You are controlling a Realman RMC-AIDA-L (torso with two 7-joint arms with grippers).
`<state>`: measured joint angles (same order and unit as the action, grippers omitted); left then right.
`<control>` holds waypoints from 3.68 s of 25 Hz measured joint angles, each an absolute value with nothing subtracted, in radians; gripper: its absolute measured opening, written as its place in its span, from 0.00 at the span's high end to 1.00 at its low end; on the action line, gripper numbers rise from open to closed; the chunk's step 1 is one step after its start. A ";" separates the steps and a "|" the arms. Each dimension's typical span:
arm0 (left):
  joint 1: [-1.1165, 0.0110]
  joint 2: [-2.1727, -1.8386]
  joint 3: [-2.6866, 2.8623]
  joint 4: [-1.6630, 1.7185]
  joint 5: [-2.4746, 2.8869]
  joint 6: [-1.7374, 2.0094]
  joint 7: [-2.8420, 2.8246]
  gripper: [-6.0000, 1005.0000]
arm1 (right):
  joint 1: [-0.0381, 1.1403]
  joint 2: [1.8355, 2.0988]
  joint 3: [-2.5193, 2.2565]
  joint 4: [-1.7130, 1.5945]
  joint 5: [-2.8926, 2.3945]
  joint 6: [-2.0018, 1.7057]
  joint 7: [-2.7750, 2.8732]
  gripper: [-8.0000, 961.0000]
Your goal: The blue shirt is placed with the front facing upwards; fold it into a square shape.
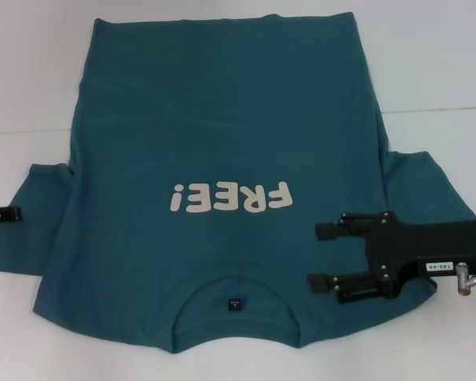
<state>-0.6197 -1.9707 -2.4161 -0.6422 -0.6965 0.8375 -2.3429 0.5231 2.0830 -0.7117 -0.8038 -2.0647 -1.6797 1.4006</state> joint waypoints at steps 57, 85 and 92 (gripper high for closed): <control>-0.669 -2.007 -2.416 -0.624 -0.646 0.848 -2.279 0.19 | 0.517 2.080 -0.712 -0.805 -2.068 -1.687 1.416 0.06; -0.665 -2.057 -2.411 -0.683 -0.676 0.855 -2.234 0.22 | 0.514 2.078 -0.711 -0.805 -2.068 -1.686 1.419 0.06; -0.636 -2.081 -2.417 -0.757 -0.673 0.853 -2.224 0.22 | 0.512 2.082 -0.712 -0.827 -2.068 -1.691 1.436 0.06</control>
